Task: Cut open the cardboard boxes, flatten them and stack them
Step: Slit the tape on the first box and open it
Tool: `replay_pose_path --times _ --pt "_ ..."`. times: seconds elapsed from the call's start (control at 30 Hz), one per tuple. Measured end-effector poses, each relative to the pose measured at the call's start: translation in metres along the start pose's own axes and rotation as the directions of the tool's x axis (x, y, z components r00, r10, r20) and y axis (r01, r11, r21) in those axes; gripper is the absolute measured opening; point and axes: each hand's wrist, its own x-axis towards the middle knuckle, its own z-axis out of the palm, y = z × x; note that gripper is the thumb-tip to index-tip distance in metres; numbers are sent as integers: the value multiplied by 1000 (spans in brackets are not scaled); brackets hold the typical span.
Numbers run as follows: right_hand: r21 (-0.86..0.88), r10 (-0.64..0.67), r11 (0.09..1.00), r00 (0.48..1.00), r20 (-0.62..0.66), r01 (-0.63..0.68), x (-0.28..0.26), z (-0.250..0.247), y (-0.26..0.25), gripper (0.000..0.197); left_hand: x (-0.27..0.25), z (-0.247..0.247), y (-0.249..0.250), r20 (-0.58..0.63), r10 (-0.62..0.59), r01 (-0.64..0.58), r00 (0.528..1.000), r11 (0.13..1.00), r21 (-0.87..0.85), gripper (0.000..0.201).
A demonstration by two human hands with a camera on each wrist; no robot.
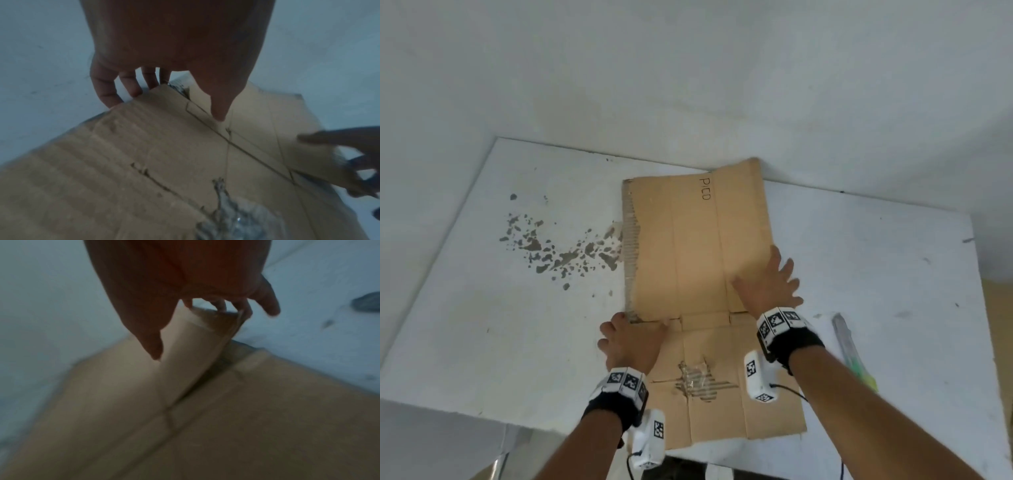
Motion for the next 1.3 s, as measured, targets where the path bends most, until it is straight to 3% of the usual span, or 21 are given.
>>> replay_pose_path --times 0.07,0.17,0.3,0.4,0.5,0.63,0.73,0.83,0.9,0.93,1.0,1.07,1.1,1.17,1.3 --pt "-16 80 997 997 13 -79 12 7 15 111 -5 6 -4 7 33 -33 999 999 20 110" --pt "32 105 994 994 41 -107 16 9 28 113 0 2 -6 30 49 -48 998 998 -39 102" --pt "282 62 956 994 92 -86 4 12 27 86 -2 -24 -8 42 93 -88 995 990 -106 76" --pt "451 -58 893 989 137 -10 -29 28 2 55 8 -70 -17 -80 177 -179 981 984 -20 57" --pt "541 -169 841 947 273 -6 -67 65 -41 32 33 -139 -42 -208 193 -188 959 981 42 62" --pt "590 -303 805 901 311 67 -98 115 -135 42 94 -223 -86 -323 341 -217 883 906 364 67" --pt "557 -310 827 886 346 72 -106 156 -203 53 143 -258 -119 -330 348 -192 877 885 423 89" --pt "296 -222 946 928 300 131 -104 183 -254 89 183 -264 -150 -275 466 -311 841 833 458 101" --pt "67 -283 959 947 155 275 -103 180 -284 102 184 -246 -172 -213 473 -332 855 815 476 106" --pt "-22 -375 925 920 113 380 -100 177 -300 102 176 -234 -182 -155 445 -335 882 823 459 112" --pt "-247 -587 750 789 178 614 -81 176 -339 100 163 -213 -205 -68 441 -366 895 812 454 123" --pt "-483 -693 439 628 355 758 -50 190 -377 104 164 -199 -225 -31 460 -395 888 794 463 127" --pt "-546 -681 309 581 445 779 -34 199 -393 108 168 -196 -231 -15 473 -411 881 779 473 127" --pt "-573 -618 193 552 559 797 -10 216 -411 118 177 -195 -235 -3 488 -420 873 755 504 128" --pt "-567 -609 181 544 577 804 8 232 -411 124 186 -190 -233 4 501 -434 865 745 507 129"
